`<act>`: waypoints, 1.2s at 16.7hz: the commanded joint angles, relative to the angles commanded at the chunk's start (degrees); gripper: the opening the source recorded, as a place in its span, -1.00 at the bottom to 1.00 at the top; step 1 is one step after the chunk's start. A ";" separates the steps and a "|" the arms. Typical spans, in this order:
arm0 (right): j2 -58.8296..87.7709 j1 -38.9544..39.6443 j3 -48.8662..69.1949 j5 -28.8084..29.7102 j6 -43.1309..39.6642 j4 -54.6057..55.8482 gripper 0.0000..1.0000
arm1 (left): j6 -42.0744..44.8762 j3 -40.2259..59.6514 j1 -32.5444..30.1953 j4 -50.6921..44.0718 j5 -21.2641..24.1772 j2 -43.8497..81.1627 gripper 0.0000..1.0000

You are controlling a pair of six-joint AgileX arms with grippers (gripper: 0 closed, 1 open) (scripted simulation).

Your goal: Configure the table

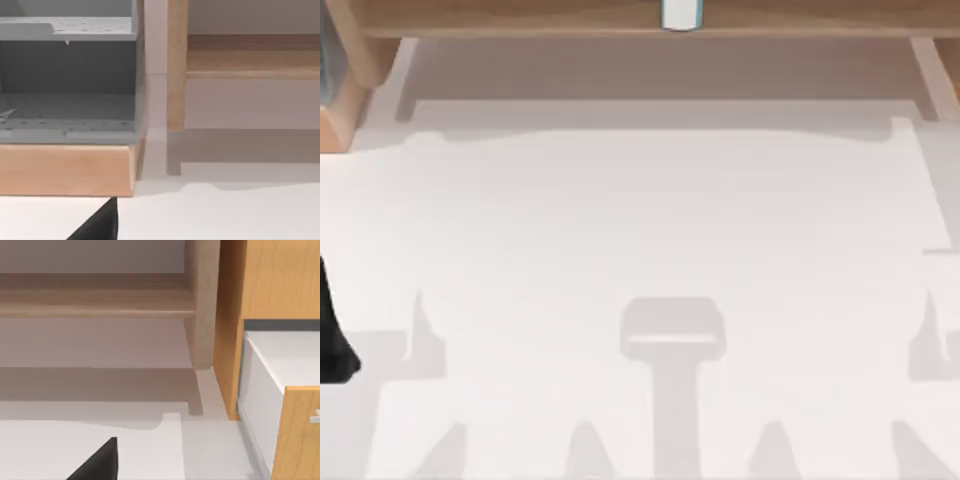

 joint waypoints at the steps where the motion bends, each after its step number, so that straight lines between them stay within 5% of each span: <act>1: 0.00 0.00 0.00 0.00 0.00 0.00 1.00 | 0.00 0.00 0.00 0.00 0.00 0.00 1.00; 9: 16.37 -3.49 16.20 0.51 -3.64 -10.42 1.00 | 0.00 0.00 0.00 0.00 0.00 0.00 1.00; 20: 85.24 -13.40 82.78 -1.04 -16.94 -46.02 1.00 | 0.00 0.00 0.00 0.00 0.00 0.00 1.00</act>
